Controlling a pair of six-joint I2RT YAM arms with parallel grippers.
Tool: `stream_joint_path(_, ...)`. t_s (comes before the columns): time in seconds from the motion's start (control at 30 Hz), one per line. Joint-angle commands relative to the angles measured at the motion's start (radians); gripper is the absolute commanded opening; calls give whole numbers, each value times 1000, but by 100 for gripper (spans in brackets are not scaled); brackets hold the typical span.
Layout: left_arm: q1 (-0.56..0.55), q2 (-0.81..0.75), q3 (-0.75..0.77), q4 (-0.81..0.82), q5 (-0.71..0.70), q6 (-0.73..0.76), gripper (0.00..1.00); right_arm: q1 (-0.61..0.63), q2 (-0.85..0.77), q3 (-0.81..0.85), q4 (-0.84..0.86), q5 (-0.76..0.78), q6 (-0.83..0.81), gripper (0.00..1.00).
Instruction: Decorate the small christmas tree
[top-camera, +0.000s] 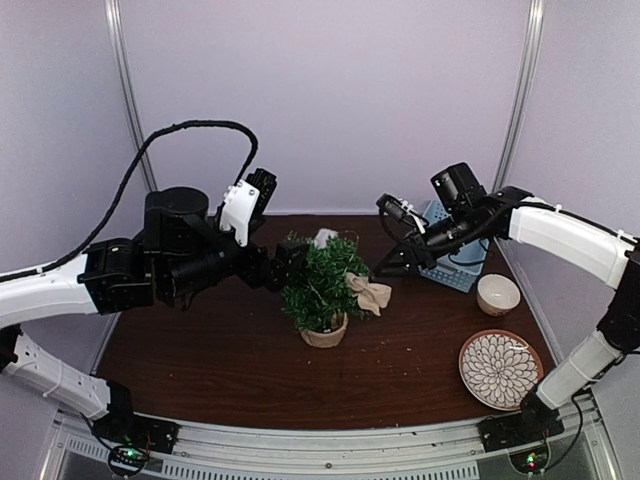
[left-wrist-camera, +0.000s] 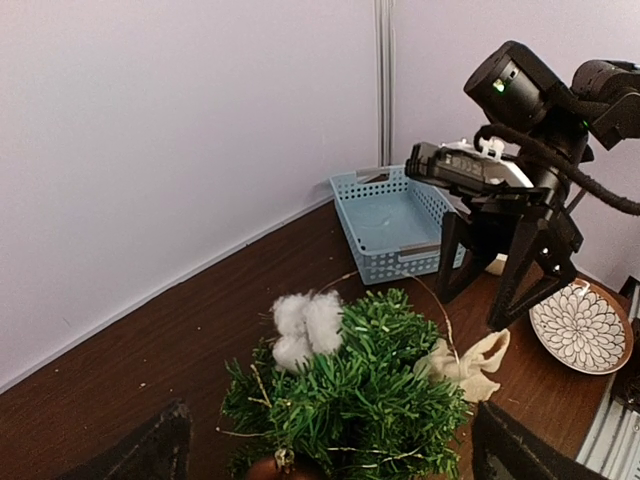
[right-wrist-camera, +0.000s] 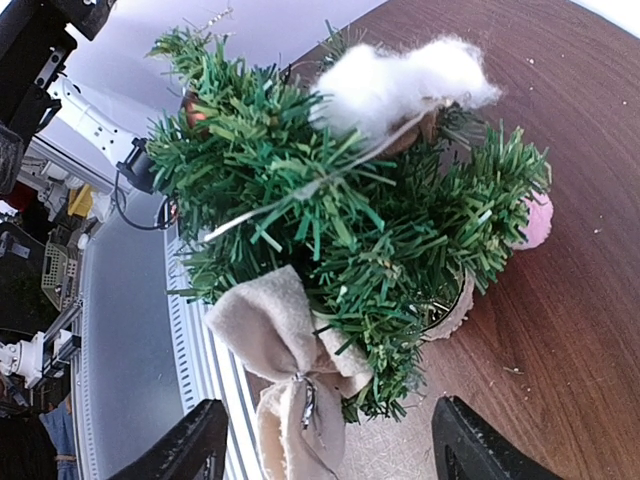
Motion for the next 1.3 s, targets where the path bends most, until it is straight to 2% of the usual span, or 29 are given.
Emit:
stream_joint_path(0.0, 7, 3, 24, 38, -4, 15, 98, 4, -49, -40, -16, 2, -36, 78)
stream_joint_path(0.17, 7, 2, 19, 41, -3, 17, 98, 8, -130, -121, 15, 6, -33, 78)
stream_joint_path(0.57, 7, -1, 16, 49, -5, 23, 97, 72, -72, -136, 3, 132, -43, 55)
stream_joint_path(0.63, 7, -3, 14, 49, -7, 23, 98, 78, -66, -128, 18, 148, -33, 44)
stream_joint_path(0.7, 6, -6, 10, 51, -9, 23, 98, 86, -63, -122, 44, 162, -26, 26)
stream_joint_path(0.8, 7, -5, 6, 55, -10, 24, 98, 98, -51, -93, 54, 164, -25, 19)
stream_joint_path(1.03, 7, -6, 1, 55, -12, 26, 98, 131, -4, -44, 36, 168, -38, 16)
stream_joint_path(1.27, 8, -11, -1, 52, -11, 26, 98, 138, 18, -39, -3, 211, -50, 21)
